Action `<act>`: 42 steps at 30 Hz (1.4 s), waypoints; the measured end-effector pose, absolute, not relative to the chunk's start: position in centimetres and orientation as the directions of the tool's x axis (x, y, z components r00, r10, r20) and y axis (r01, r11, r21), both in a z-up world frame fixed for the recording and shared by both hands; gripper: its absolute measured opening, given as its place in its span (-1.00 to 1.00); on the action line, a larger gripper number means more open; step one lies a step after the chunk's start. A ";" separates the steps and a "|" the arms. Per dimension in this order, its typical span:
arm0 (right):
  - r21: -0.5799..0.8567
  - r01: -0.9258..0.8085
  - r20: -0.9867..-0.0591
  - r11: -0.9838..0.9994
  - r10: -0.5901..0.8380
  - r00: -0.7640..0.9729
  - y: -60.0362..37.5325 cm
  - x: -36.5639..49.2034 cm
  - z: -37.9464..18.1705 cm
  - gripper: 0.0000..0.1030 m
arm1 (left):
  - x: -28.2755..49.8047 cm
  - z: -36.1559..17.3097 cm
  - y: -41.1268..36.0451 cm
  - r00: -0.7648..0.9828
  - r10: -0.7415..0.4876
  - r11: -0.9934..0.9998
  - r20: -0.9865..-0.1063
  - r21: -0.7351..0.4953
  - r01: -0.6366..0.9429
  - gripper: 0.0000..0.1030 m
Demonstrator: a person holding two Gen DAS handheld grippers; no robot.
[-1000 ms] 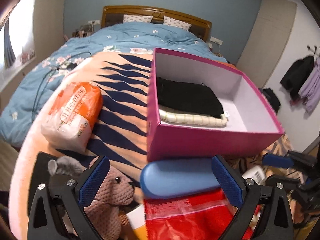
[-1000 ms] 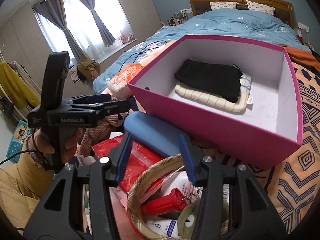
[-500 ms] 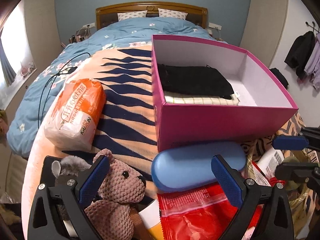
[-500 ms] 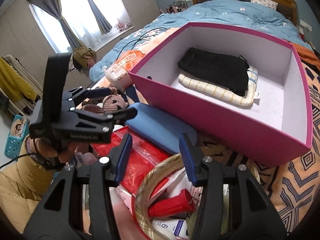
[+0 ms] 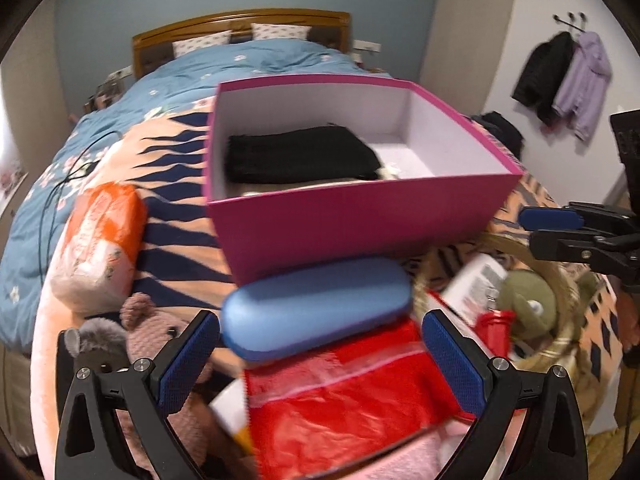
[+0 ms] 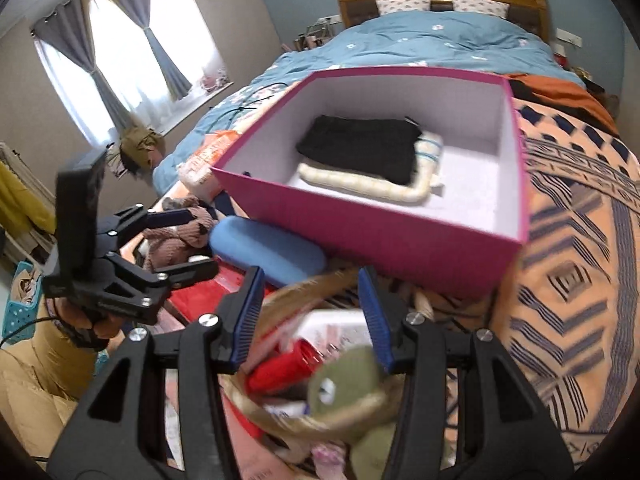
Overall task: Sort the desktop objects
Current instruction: 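Move the right tool toward the blue glasses case beside the box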
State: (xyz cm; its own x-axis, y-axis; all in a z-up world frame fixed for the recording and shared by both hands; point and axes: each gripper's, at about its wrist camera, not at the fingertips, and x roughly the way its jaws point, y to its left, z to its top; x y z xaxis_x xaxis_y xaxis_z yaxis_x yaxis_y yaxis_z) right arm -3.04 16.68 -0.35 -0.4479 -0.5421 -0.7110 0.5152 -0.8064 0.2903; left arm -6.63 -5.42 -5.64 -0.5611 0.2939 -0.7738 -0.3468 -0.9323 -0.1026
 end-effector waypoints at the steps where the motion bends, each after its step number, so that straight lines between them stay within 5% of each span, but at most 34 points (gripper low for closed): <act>1: 0.290 0.511 -0.714 -0.809 -0.538 -0.448 17.0 -2.8 -0.5 -0.02 | -6.4 -5.6 -5.0 -0.553 0.309 -0.925 -0.774 -0.108 -0.365 1.00; 12: 0.298 0.544 -0.697 -0.784 -0.568 -0.437 16.0 -2.8 0.1 -0.01 | -5.3 -6.5 0.8 -0.355 0.495 -0.792 -0.793 -0.243 -0.560 0.99; 22: 0.353 0.572 -0.720 -0.741 -0.605 -0.339 12.6 -5.7 -0.3 -0.01 | -5.8 -7.4 1.5 -0.184 0.673 -0.653 -0.716 -0.459 -0.602 0.99; 29: 0.364 0.572 -0.786 -0.735 -0.572 -0.235 8.9 -7.6 -2.0 -0.01 | -5.7 -6.1 -2.4 -0.296 0.624 -0.730 -0.723 -0.404 -0.551 0.99; 38: 0.357 0.451 -0.868 -0.818 -0.469 -0.162 8.2 -10.5 -5.4 -0.01 | -7.7 -5.8 -8.2 -0.457 0.417 -0.897 -0.786 -0.276 -0.345 0.99; 42: 0.358 0.432 -0.886 -0.827 -0.447 -0.122 8.0 -10.9 -6.1 0.15 | -8.9 -7.1 -9.1 -0.442 0.370 -0.916 -0.817 -0.242 -0.321 0.99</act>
State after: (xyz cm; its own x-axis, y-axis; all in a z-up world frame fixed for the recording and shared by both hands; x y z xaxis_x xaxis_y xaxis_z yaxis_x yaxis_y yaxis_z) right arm -10.87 8.00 -6.12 -0.1222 -0.4475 -0.8859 0.4325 -0.8274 0.3582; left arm -8.87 -9.10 -7.11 -0.4417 0.3704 -0.8171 -0.3206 -0.9158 -0.2419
